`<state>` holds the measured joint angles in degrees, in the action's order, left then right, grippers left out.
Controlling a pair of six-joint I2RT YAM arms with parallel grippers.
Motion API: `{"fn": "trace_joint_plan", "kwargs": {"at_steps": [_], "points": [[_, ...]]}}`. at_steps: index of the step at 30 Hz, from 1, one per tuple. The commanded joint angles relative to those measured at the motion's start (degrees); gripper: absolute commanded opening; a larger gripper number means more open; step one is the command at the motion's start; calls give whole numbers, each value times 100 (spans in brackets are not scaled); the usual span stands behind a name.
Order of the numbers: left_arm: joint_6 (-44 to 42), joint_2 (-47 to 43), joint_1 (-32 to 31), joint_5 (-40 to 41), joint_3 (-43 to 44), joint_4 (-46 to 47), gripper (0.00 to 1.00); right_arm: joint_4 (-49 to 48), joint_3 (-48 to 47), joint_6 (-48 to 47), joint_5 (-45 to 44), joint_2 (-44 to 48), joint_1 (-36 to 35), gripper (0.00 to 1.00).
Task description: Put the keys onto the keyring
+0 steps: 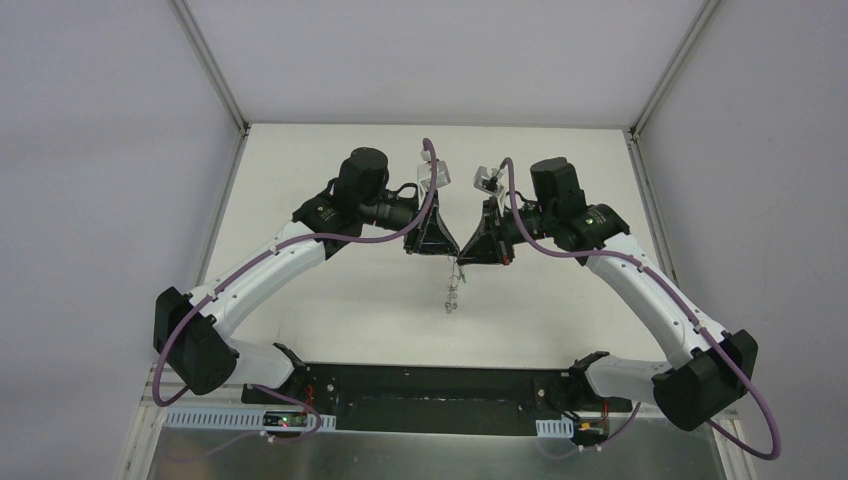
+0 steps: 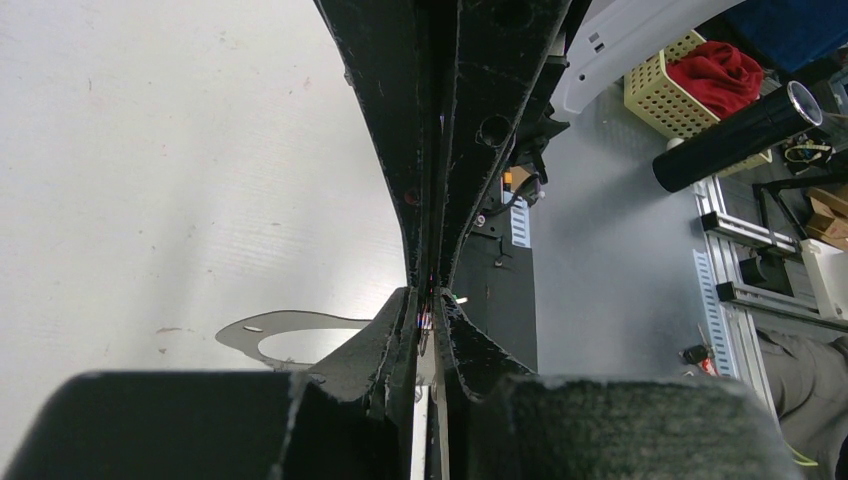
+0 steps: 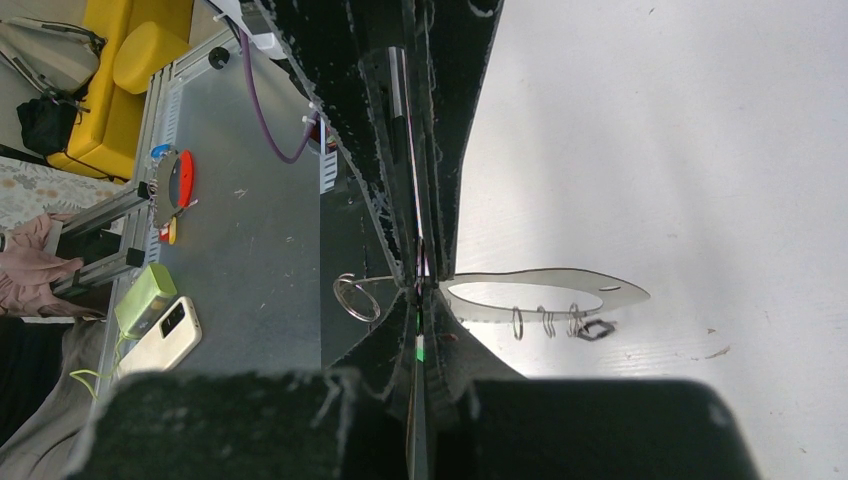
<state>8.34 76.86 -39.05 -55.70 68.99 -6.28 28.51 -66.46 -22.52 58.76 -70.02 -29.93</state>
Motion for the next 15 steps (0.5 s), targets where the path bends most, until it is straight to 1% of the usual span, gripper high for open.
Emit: {"fn": "trace_joint_plan", "kwargs": {"at_steps": [1, 15], "points": [[-8, -43, -50, -200, -15, 163, 12, -257, 44, 51, 179, 186, 45, 0], [-42, -55, -50, -204, -82, 163, 12, -302, 53, 108, 218, 199, 80, 0]]}}
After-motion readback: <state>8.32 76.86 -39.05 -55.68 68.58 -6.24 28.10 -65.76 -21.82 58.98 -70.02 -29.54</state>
